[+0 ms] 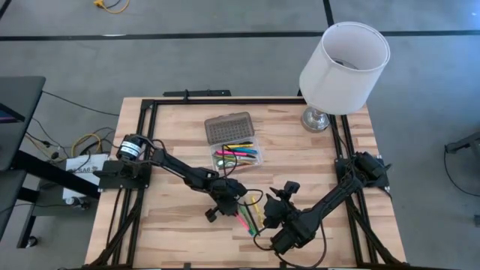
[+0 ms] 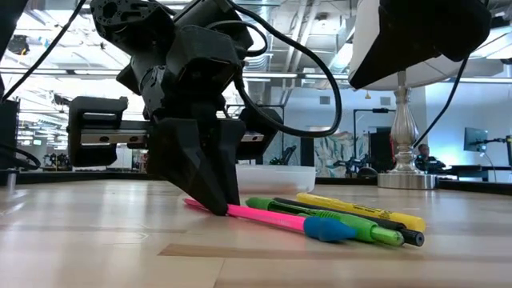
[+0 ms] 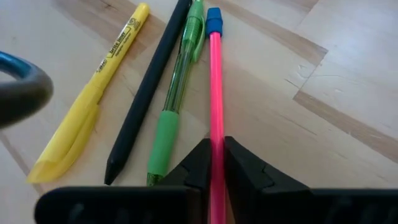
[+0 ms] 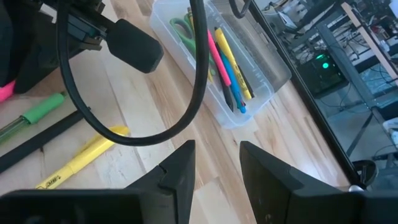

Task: Pick & place school supplies into a supply box
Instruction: Put the pink pencil into the transparent supply box

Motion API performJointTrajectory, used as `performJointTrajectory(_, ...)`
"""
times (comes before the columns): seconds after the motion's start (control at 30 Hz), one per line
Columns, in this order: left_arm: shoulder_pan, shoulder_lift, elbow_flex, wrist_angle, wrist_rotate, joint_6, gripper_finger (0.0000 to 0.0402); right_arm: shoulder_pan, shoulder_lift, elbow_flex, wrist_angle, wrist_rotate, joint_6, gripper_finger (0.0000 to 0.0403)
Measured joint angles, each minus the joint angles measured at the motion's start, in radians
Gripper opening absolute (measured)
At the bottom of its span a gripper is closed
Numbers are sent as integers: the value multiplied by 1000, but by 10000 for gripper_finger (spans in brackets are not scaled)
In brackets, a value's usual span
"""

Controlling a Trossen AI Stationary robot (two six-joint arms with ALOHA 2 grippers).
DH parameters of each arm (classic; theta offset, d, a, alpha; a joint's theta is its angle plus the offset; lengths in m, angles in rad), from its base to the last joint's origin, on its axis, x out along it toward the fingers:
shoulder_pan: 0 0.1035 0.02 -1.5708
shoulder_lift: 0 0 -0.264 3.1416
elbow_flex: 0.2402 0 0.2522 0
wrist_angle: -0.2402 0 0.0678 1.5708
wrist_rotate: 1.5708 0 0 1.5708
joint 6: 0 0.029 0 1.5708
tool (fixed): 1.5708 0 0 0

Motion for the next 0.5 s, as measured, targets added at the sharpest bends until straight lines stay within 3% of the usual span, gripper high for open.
performJointTrajectory(0.5,0,0,0,-2,-8,-119,25,0,0,0,-5,3,-6,120)
